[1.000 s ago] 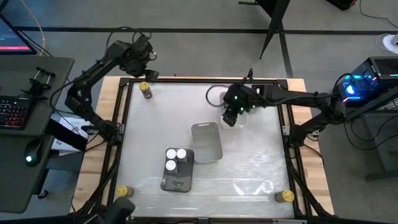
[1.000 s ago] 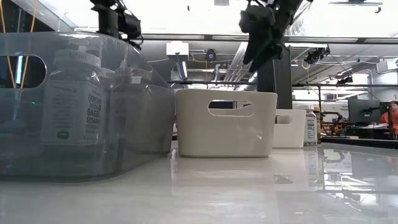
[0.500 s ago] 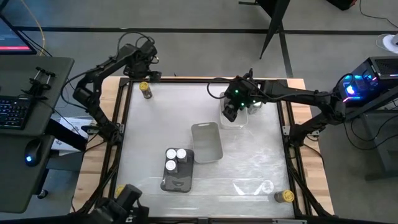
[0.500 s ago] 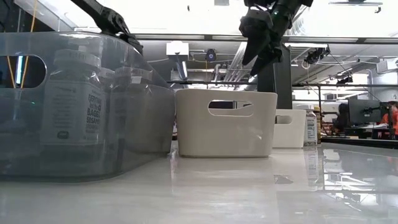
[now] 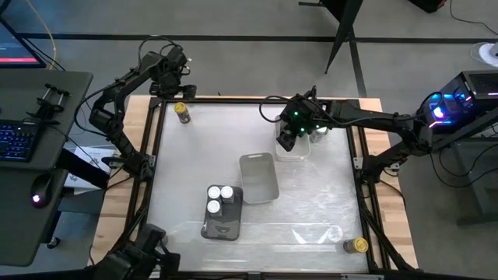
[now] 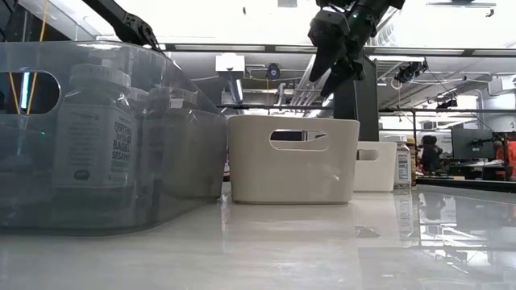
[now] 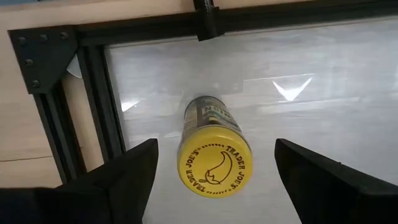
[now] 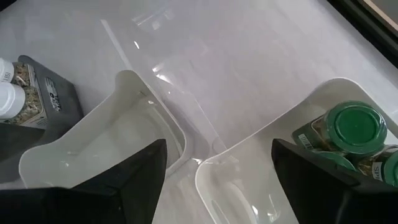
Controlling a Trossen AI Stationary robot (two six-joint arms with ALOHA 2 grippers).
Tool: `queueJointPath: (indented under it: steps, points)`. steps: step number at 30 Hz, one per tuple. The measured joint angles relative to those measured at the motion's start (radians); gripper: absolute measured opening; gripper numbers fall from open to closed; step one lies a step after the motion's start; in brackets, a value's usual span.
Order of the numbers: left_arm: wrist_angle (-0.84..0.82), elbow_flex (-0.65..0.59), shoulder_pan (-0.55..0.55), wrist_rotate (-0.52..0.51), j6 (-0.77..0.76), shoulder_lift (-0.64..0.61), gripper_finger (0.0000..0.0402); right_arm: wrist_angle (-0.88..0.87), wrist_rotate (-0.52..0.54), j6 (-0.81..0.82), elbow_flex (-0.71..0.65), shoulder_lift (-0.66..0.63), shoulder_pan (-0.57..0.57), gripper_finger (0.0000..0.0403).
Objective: Sort spices by type
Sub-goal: Put the yellow seasoning bottle into the gray bin
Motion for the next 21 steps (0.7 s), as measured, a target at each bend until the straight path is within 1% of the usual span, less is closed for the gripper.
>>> queueJointPath:
  steps: [10, 15, 21]
  points:
    - [-0.032, 0.0, -0.002, 0.003, 0.0, 0.009, 0.031, 0.004, 0.0, 0.023, 0.0, 0.047, -0.002, 0.0287]
    - [-0.036, 0.0, -0.007, 0.003, -0.007, 0.038, 0.031, 0.005, 0.0, 0.023, 0.0, 0.071, -0.002, 0.0287]
    - [-0.042, 0.0, -0.01, 0.016, -0.009, 0.092, 0.031, 0.006, 0.0, 0.023, 0.0, 0.072, -0.002, 0.0287]
